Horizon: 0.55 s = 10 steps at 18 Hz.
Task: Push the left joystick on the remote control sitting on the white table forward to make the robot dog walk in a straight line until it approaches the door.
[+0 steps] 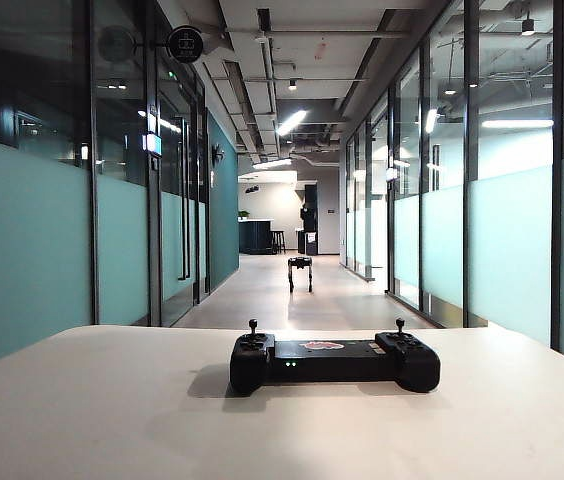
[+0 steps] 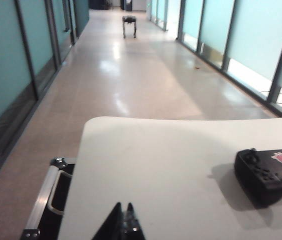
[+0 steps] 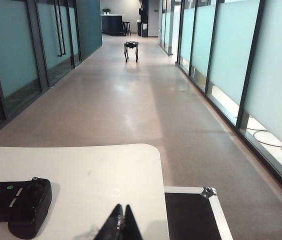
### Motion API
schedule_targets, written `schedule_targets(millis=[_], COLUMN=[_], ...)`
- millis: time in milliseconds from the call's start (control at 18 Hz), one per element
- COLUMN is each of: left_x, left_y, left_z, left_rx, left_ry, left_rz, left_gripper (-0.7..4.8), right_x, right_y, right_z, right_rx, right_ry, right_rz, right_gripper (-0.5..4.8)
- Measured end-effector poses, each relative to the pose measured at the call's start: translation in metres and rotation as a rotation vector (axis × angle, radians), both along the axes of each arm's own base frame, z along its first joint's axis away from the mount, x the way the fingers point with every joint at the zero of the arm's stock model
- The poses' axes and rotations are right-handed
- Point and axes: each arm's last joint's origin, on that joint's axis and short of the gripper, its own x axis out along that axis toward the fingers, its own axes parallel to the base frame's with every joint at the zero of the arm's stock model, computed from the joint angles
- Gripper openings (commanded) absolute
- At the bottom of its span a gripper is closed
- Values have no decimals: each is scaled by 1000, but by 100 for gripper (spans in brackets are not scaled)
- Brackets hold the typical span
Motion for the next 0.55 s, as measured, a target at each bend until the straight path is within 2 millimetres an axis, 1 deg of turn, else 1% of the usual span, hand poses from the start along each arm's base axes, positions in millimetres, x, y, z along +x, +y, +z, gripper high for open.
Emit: schedule_targets(millis=[555], left_x=[0], left_y=[-2], left_z=[1], left_rx=[19], left_ry=[-11], left_rz=[15], left_gripper=[-5], right_x=[0], right_y=[0], right_z=[0], right_rx=[0], right_ry=[0], right_rz=[0], right_gripper=[-5])
